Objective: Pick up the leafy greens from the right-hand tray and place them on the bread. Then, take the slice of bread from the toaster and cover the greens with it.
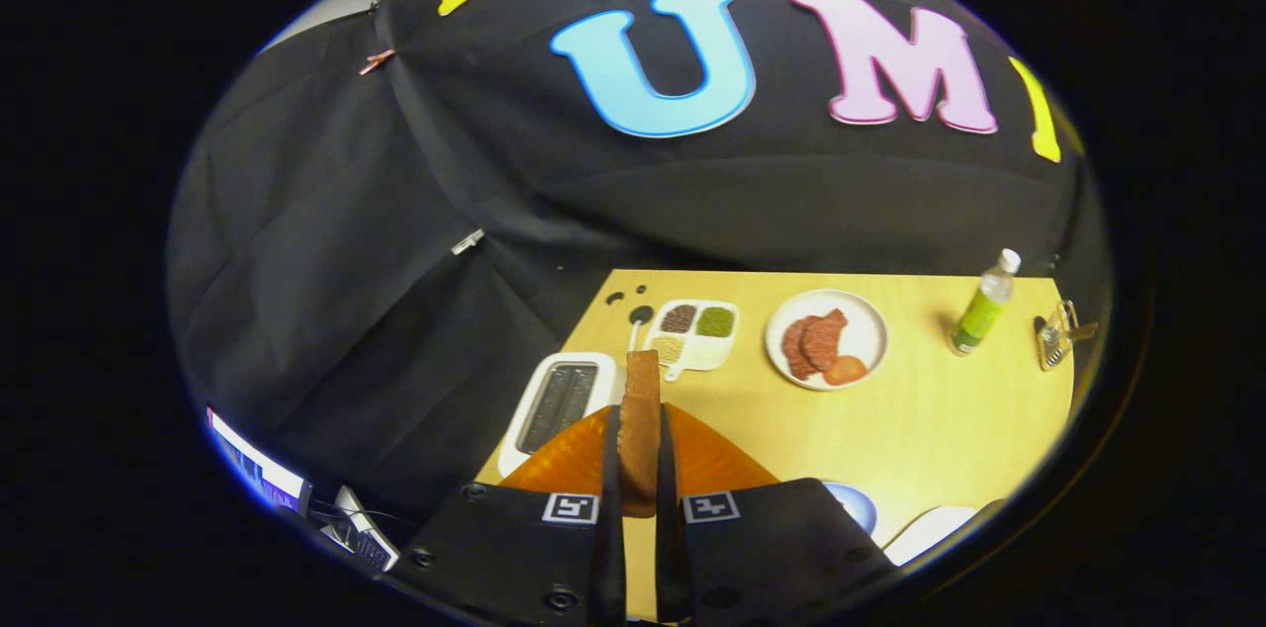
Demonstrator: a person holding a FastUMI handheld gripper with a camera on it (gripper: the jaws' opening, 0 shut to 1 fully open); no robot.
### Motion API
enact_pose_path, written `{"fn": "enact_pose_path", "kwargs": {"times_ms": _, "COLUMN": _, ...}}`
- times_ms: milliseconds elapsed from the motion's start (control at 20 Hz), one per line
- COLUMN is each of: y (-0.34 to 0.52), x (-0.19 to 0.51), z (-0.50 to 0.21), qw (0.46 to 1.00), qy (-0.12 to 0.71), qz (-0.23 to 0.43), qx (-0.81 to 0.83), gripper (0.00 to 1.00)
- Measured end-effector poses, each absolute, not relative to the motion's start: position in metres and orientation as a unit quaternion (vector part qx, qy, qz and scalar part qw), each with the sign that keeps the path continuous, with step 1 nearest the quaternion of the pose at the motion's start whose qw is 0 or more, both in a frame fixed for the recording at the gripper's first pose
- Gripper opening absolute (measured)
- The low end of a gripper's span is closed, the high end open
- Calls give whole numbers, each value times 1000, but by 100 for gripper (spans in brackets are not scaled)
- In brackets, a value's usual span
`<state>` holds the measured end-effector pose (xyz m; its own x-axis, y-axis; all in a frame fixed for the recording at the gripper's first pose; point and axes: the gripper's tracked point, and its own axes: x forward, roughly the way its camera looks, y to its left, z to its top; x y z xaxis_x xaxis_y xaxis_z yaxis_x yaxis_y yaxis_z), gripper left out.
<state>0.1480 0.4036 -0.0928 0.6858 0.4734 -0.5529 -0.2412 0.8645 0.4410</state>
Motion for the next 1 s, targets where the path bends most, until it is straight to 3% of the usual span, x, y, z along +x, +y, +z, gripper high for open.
{"fn": "enact_pose_path", "kwargs": {"times_ms": 350, "y": 315, "x": 98, "z": -183, "qw": 899, "qy": 369, "qz": 143, "qx": 186, "gripper": 16}}
{"fn": "enact_pose_path", "kwargs": {"times_ms": 1000, "y": 330, "x": 69, "z": -315, "qw": 859, "qy": 431, "qz": 131, "qx": 243, "gripper": 16}}
